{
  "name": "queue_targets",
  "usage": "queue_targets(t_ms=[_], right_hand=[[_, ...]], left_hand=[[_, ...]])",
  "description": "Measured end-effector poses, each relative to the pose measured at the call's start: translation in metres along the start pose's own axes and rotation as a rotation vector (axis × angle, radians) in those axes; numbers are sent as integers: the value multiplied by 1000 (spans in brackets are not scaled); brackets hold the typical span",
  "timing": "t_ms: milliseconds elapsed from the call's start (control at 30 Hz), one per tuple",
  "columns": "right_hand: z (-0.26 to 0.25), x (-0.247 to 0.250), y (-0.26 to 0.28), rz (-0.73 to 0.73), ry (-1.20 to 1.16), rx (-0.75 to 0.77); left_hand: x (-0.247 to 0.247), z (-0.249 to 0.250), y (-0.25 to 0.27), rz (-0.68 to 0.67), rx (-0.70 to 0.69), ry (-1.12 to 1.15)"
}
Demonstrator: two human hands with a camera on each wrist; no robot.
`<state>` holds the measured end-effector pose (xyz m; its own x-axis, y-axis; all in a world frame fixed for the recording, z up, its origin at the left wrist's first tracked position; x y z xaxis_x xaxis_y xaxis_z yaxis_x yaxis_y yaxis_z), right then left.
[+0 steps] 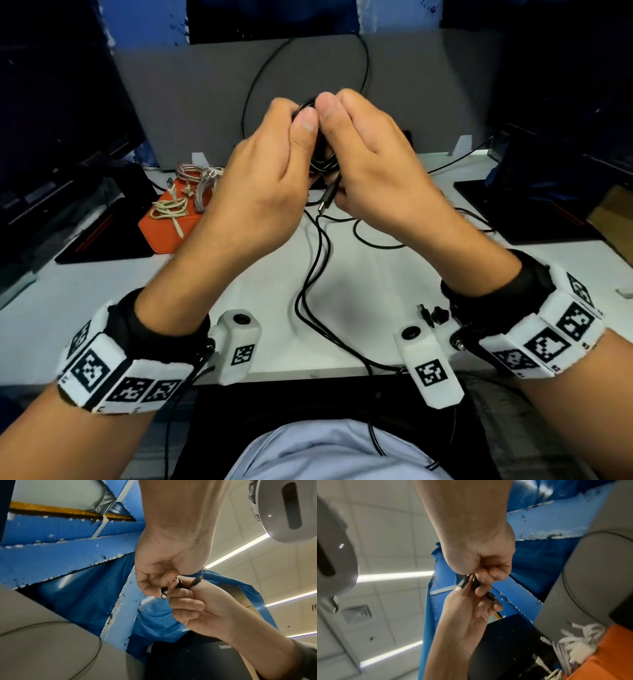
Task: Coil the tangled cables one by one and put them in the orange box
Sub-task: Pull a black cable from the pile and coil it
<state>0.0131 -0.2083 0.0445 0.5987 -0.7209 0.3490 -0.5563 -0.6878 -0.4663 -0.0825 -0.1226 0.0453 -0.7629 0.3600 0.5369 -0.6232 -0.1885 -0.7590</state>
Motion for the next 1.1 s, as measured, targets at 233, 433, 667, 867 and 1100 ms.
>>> queue_targets(t_ms=[233,433,667,867,1100], right_hand=[[5,2,-5,-140,-103,-57],[11,16,-11,-155,46,-54],[4,19,-10,-98,370,74],[6,9,-7,-97,502,66],[7,9,-10,-89,361,72]], left_hand=[[3,-9,-5,-122,154,303],[25,-23,-8,-416,155,375],[29,-28,-10,-357,241,576],[32,-24,-11,-158,258,699],[28,-13,-11,31,90,383]])
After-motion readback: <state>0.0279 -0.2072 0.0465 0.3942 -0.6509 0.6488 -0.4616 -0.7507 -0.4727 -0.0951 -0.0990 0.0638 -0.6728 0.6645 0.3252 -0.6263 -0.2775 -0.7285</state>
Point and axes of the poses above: each hand's wrist, its own y-axis away from the middle knuckle, its own x-axis out of the back of the hand, z = x × y, the point moved 4 cm from there along -y, towards the middle knuckle, and after that the axes turned 10 degrees about -x, right-handed, at the moved point
